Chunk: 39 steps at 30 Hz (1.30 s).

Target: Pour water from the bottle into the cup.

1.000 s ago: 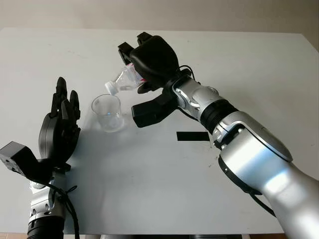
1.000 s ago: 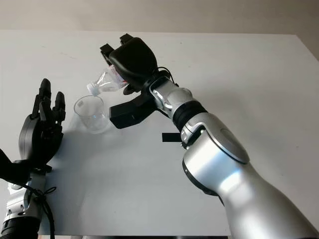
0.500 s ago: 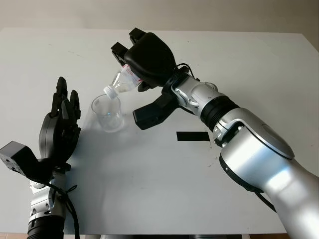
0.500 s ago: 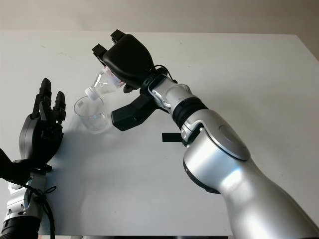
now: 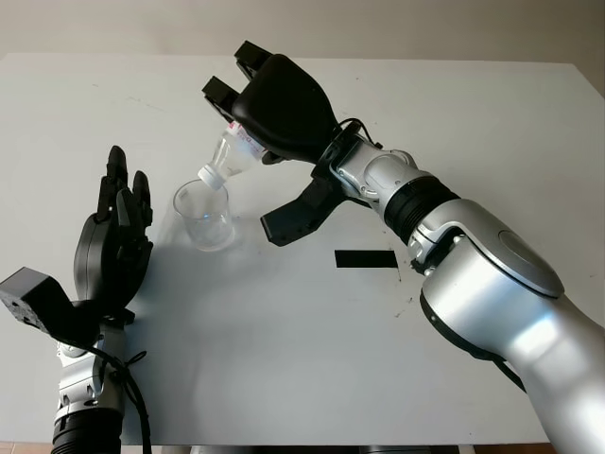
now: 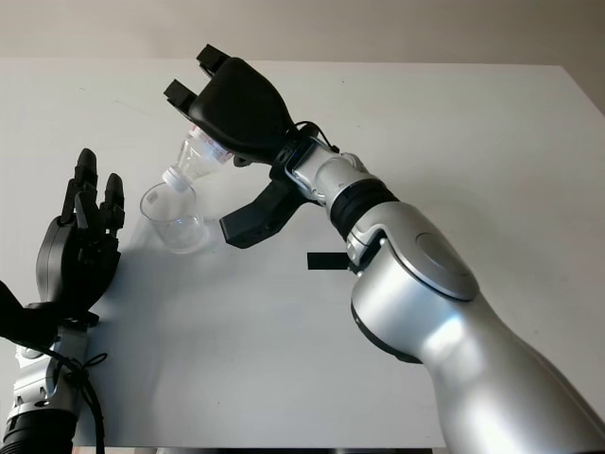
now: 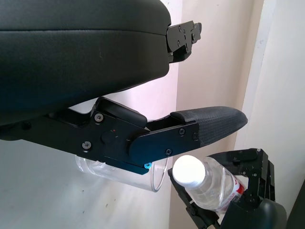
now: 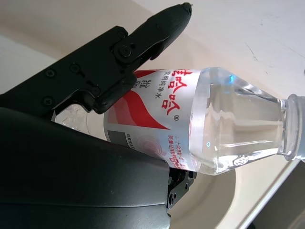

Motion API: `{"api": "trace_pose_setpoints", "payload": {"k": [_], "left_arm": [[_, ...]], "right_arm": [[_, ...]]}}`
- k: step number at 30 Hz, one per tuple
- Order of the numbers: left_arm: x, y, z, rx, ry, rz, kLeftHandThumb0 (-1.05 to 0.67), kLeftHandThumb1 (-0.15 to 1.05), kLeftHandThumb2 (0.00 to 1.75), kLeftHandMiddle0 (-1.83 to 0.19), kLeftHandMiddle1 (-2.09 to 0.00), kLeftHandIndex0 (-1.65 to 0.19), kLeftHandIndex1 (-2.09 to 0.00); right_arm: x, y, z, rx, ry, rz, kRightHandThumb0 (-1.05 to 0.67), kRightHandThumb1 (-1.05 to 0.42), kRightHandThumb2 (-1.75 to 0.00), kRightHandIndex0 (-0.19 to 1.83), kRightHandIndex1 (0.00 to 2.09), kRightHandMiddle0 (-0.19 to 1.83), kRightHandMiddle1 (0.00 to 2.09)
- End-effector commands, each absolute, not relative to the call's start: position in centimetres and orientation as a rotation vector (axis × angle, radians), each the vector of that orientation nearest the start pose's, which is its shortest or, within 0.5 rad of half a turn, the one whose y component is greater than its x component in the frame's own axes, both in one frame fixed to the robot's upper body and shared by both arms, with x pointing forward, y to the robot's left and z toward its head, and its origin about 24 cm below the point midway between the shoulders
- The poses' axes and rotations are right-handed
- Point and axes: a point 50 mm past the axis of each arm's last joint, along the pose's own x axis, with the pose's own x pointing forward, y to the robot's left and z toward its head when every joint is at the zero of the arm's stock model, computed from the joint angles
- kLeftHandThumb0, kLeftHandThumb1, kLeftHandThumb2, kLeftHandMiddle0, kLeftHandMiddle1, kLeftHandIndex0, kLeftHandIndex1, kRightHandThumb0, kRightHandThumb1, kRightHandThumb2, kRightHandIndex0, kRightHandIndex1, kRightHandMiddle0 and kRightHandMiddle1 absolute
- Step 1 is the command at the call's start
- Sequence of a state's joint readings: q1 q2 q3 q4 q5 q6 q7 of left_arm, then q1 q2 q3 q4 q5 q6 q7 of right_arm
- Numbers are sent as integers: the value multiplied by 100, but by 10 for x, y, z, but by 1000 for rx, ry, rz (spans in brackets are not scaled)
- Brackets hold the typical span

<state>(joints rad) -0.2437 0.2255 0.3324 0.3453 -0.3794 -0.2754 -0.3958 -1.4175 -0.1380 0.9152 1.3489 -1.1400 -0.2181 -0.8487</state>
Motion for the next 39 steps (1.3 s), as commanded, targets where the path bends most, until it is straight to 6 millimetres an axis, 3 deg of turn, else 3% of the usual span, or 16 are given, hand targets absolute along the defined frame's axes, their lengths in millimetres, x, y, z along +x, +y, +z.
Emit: {"api": "trace_pose_setpoints", "payload": {"k": [1, 5, 8, 12, 17, 19, 22, 28, 34, 39], "left_arm": [[277, 250, 53, -177, -222, -23, -82, 105, 65, 19, 0, 19, 0], [277, 250, 53, -177, -221, -22, -82, 105, 65, 19, 0, 19, 0], [278, 249, 52, -177, -221, -18, -82, 105, 65, 19, 0, 19, 0], [278, 249, 52, -179, -223, -18, -82, 105, 65, 19, 0, 19, 0], [277, 250, 52, -182, -222, -19, -82, 105, 65, 19, 0, 19, 0], [277, 250, 52, -178, -223, -19, -82, 105, 65, 19, 0, 19, 0], [276, 251, 51, -177, -220, -18, -83, 105, 65, 19, 0, 19, 0], [276, 250, 52, -185, -221, -19, -82, 105, 65, 19, 0, 19, 0], [274, 253, 54, -187, -223, -23, -82, 105, 66, 19, 0, 19, 0], [274, 255, 53, -177, -216, -24, -81, 105, 67, 19, 0, 19, 0]], "right_arm": [[396, -21, 231, -1856, -1319, 10, -42, -102, -5, 121, 209, 55, 209], [396, -21, 231, -1856, -1319, 4, -41, -102, -6, 125, 209, 67, 209], [397, -21, 232, -1837, -1288, -5, -44, -101, -5, 122, 209, 51, 209], [402, -23, 233, -1543, -1018, 30, -34, -104, -13, 121, 209, 55, 209], [406, -32, 236, -1198, -812, 52, -25, -105, -22, 122, 209, 60, 209], [409, -39, 236, -1059, -731, 53, -25, -105, -21, 133, 209, 84, 209], [412, -53, 233, -867, -631, 54, -25, -104, -18, 133, 209, 107, 209], [419, -84, 216, -592, -435, 86, -25, -105, -21, 126, 209, 121, 209], [418, -120, 183, -272, -235, 188, -25, -105, -29, 134, 209, 127, 209], [404, -138, 159, -253, -221, 227, -20, -105, -35, 140, 209, 115, 209]]}}
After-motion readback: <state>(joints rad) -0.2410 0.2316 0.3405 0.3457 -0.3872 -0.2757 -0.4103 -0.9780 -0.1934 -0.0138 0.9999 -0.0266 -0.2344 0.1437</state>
